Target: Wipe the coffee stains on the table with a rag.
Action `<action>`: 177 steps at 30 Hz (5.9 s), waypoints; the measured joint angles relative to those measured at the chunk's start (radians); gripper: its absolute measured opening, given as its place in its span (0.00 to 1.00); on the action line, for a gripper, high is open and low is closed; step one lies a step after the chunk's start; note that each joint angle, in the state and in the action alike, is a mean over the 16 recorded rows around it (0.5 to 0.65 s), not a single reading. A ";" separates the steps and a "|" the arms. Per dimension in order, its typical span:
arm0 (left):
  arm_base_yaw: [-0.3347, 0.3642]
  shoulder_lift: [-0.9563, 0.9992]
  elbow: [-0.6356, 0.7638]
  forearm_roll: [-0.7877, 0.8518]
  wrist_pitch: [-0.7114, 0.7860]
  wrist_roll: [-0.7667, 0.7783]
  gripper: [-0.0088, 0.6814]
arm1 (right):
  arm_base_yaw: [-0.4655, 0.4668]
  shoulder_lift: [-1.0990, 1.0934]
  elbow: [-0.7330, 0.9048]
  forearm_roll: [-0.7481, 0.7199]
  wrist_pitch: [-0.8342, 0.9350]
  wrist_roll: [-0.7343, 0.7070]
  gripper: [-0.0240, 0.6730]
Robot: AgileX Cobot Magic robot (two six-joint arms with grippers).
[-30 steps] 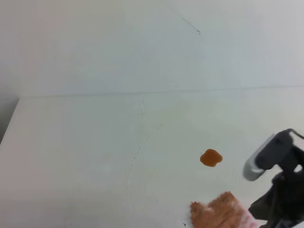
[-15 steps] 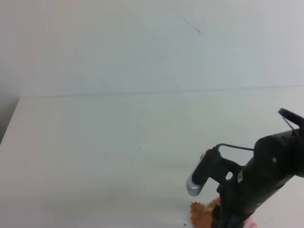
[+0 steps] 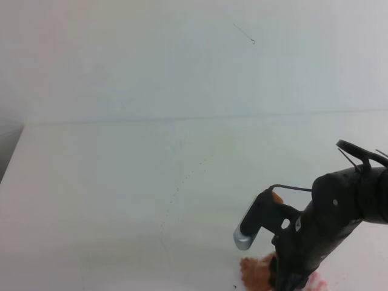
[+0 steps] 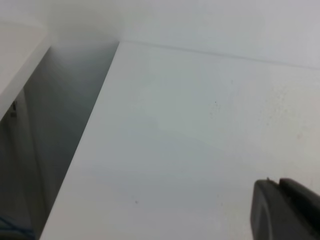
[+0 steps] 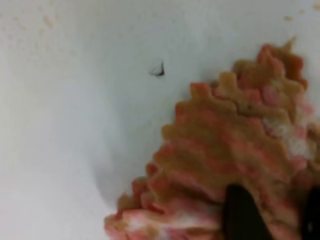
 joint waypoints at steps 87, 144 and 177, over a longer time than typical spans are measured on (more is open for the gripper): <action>0.000 0.000 0.014 0.000 0.015 -0.001 0.01 | -0.399 0.152 -0.456 -0.115 -0.004 0.287 0.07; 0.000 0.000 0.035 0.002 0.015 -0.001 0.01 | -0.352 -0.011 -0.072 -0.229 0.002 0.572 0.05; 0.000 -0.002 0.035 0.001 0.015 -0.001 0.01 | 0.210 0.290 -0.536 -0.221 -0.010 0.392 0.06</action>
